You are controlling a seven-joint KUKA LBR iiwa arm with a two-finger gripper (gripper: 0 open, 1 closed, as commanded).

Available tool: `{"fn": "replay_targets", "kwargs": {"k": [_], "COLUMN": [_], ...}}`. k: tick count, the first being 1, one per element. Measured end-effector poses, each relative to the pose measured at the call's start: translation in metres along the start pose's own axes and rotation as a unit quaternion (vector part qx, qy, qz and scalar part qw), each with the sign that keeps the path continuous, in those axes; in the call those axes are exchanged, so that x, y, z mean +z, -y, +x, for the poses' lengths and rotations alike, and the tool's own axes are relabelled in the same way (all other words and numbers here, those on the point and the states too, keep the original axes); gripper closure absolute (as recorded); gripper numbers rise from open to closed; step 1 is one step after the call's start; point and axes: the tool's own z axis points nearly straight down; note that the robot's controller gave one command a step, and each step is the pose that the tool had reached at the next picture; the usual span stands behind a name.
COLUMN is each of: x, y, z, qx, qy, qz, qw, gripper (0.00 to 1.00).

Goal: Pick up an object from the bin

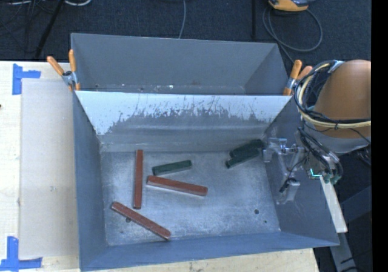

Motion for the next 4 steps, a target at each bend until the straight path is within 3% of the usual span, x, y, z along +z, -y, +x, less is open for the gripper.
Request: {"fn": "replay_targets", "kwargs": {"k": [1, 2, 3, 4], "x": [0.071, 0.138, 0.134, 0.134], "y": [-0.056, -0.137, -0.211, -0.210], "z": [-0.041, -0.033, -0.060, -0.061], "qx": [0.022, -0.019, -0.294, -0.293], "qy": [0.0037, 0.0005, 0.0059, 0.0054], "qz": [0.000, -0.001, 0.001, 0.001], "qw": [0.9998, 0.9998, 0.9558, 0.9560], "gripper": [0.00, 0.00, 0.00, 1.00]}}
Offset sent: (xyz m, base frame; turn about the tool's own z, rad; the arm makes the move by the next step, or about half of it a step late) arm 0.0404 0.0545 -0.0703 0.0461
